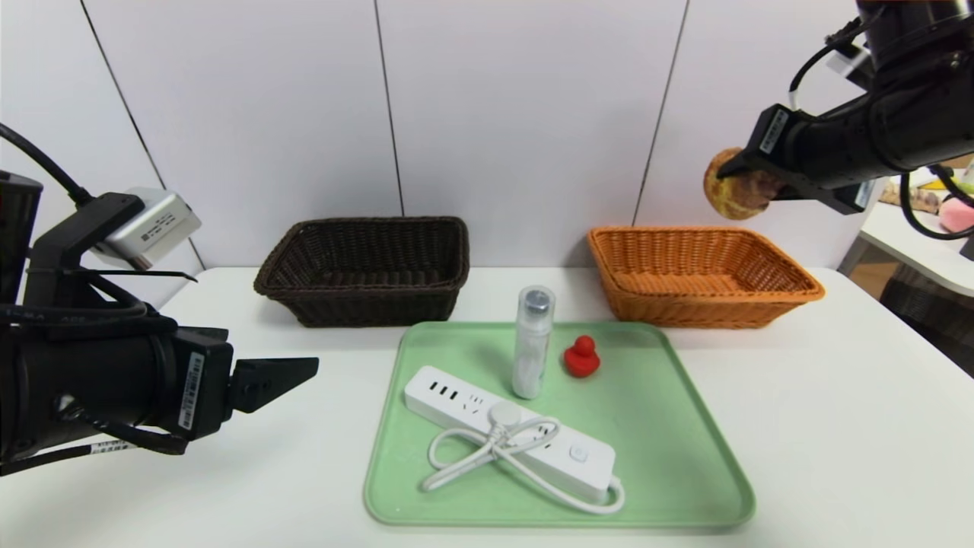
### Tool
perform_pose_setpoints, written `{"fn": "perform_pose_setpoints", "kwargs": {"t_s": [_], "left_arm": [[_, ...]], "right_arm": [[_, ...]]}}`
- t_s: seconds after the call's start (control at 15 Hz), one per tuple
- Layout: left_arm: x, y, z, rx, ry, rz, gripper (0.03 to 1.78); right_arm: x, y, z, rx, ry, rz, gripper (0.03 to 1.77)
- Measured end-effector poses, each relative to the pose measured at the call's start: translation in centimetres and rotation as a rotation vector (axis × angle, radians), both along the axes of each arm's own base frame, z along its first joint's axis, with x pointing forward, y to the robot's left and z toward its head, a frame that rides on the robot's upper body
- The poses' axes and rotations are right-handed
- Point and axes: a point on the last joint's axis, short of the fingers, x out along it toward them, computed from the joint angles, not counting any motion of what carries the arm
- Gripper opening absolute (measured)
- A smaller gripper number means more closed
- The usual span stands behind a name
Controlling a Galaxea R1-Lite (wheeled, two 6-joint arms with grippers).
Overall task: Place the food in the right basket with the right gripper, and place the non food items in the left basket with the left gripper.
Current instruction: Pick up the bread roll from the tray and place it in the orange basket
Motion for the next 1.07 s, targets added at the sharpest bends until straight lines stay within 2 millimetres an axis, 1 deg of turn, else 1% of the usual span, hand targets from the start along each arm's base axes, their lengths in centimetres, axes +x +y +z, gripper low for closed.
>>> {"fn": "perform_pose_setpoints", "kwargs": {"t_s": [0.13, 0.27, 0.47, 0.67, 0.8, 1.07], "left_arm": [[0.0, 0.0, -0.1, 0.001, 0.002, 0.0, 1.69], [-0.2, 0.1, -0.1, 0.0, 0.002, -0.002, 1.69], [-0.5, 0.3, -0.3, 0.002, 0.005, 0.0, 1.69], [-0.7, 0.4, -0.3, -0.001, 0.0, 0.001, 1.69], [-0.8, 0.5, -0.2, -0.003, -0.003, 0.001, 1.69], [-0.9, 0.5, -0.3, -0.003, -0.002, 0.001, 1.69]], "right_arm": [[2.8, -0.5, -1.7, 0.045, 0.013, -0.032, 0.79], [5.2, -0.7, -3.6, 0.047, 0.047, -0.057, 0.79], [7.7, -0.8, -6.2, 0.036, 0.105, -0.073, 0.79], [9.2, -0.8, -7.9, 0.028, 0.131, -0.082, 0.79], [9.6, -0.9, -8.5, 0.025, 0.144, -0.087, 0.79], [10.1, -1.4, -9.2, 0.019, 0.157, -0.101, 1.15]]}}
